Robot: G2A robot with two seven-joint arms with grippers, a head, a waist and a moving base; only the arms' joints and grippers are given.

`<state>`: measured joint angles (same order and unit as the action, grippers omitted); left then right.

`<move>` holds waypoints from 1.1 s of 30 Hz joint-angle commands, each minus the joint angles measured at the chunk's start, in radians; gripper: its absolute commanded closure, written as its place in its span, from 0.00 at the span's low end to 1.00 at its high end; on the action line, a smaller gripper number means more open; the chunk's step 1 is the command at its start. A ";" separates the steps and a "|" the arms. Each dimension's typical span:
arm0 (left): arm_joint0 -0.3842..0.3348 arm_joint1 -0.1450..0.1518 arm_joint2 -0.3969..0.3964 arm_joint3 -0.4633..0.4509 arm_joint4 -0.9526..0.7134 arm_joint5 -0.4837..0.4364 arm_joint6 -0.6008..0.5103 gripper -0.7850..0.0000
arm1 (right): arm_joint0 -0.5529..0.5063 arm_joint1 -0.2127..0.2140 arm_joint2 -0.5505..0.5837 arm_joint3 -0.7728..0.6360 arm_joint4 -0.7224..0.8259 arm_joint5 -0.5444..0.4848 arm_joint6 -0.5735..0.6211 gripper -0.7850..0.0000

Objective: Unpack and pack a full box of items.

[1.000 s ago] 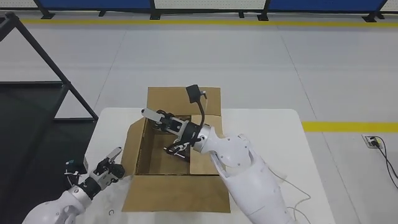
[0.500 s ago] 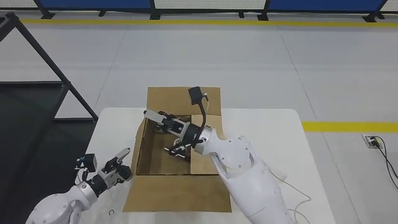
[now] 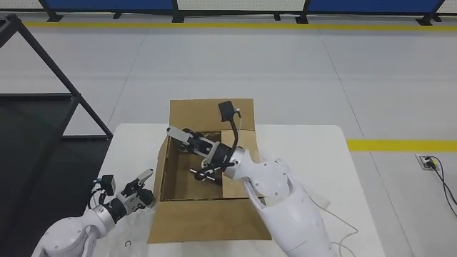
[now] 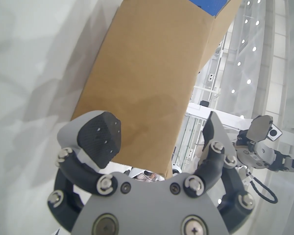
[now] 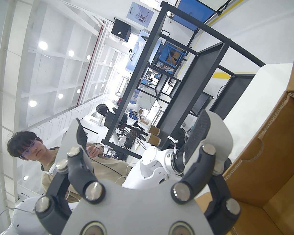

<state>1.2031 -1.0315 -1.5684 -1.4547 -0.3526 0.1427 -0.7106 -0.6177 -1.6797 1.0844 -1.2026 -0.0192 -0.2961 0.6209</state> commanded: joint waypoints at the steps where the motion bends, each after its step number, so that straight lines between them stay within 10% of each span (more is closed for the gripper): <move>1: -0.002 0.001 0.000 0.003 0.002 0.000 -0.002 0.00 | -0.002 0.001 0.001 -0.004 -0.002 0.002 -0.002 0.00; 33: 0.292 0.010 -0.344 -0.329 -0.274 -0.219 0.046 0.00 | 0.174 -0.015 -0.109 0.242 0.036 0.252 0.204 0.00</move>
<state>1.4847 -1.0202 -1.9005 -1.7798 -0.6038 -0.0623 -0.6664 -0.4495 -1.6914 0.9849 -0.9780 0.0156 -0.0515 0.8246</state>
